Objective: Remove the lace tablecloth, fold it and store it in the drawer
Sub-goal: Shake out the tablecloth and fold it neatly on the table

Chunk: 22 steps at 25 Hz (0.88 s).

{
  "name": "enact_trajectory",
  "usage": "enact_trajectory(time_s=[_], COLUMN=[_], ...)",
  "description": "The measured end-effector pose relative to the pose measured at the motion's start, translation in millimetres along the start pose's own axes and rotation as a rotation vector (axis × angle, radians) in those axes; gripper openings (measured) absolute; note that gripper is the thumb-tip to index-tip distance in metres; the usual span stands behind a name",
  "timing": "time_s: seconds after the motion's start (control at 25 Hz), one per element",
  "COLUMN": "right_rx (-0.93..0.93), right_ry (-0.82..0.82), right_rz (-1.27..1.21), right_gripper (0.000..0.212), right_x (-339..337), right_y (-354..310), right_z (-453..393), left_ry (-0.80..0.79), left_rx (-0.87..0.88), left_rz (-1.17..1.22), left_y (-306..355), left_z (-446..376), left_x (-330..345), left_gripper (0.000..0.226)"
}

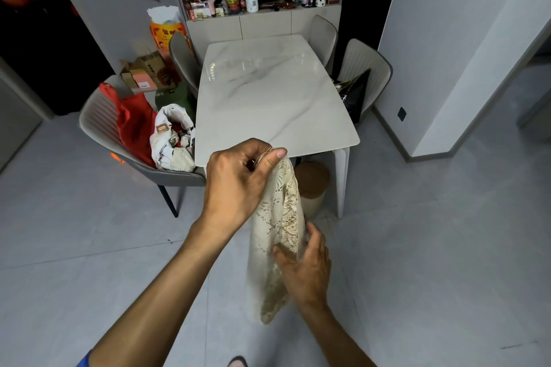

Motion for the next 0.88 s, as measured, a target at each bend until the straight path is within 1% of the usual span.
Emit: enact_trajectory(time_s=[0.08,0.12,0.2,0.28,0.32,0.4,0.48,0.6,0.64,0.68,0.76,0.84,0.88], right_rx=[-0.012,-0.008,-0.006,0.009,0.03,0.095,0.146,0.174,0.156,0.128,0.106,0.122,0.14], right_ry=[0.045,0.056,0.013,-0.076,-0.092,-0.055,-0.028,-0.124,-0.146,-0.146,-0.119,-0.071,-0.027], right_rz=[-0.047,-0.027,0.136,0.327,0.342,0.291,0.236,-0.064,-0.117,-0.117,-0.07,-0.019,0.009], right_gripper=[0.084,0.086,0.092,0.098,0.097,0.083,0.058,0.028,0.02,0.016,0.021,0.026,0.025], right_x=[2,0,-2,3,6,11,8,-18,-29,-41,-61,-76,-83], right_y=[-3,1,10,16,13,2,-3,11,17,23,31,32,31], right_z=[3,4,8,12,12,3,-14,-38,-44,-50,-66,-83,-93], left_ry=[0.034,0.067,0.146,0.186,0.186,0.176,0.184,0.2,0.199,0.197,0.181,0.129,0.083], left_rx=[-0.002,0.001,0.004,-0.001,0.009,0.047,0.084,0.108,0.108,0.103,0.081,0.043,0.005], left_rz=[0.022,0.037,0.056,0.097,0.118,0.157,0.191,0.209,0.205,0.2,0.204,0.233,0.252], left_y=[3,4,8,18,27,46,56,53,48,41,22,-5,-23], left_z=[-8,-15,-37,-63,-74,-84,-82,-72,-70,-68,-65,-59,-55], left_x=[-6,-11,-22,-26,-26,-23,-27,-46,-53,-60,-69,-76,-77], left_gripper=[0.025,0.022,0.018,0.02,0.022,0.023,0.024,0.022,0.021,0.019,0.017,0.015,0.014])
Point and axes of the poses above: each hand's wrist, its own z-axis away from the middle knuckle, its own x-axis out of the palm, y = z × x, the point moved 1 cm from there along -z, towards the middle knuckle, and after that the axes turned 5 degrees about x, right-handed, at the moved point
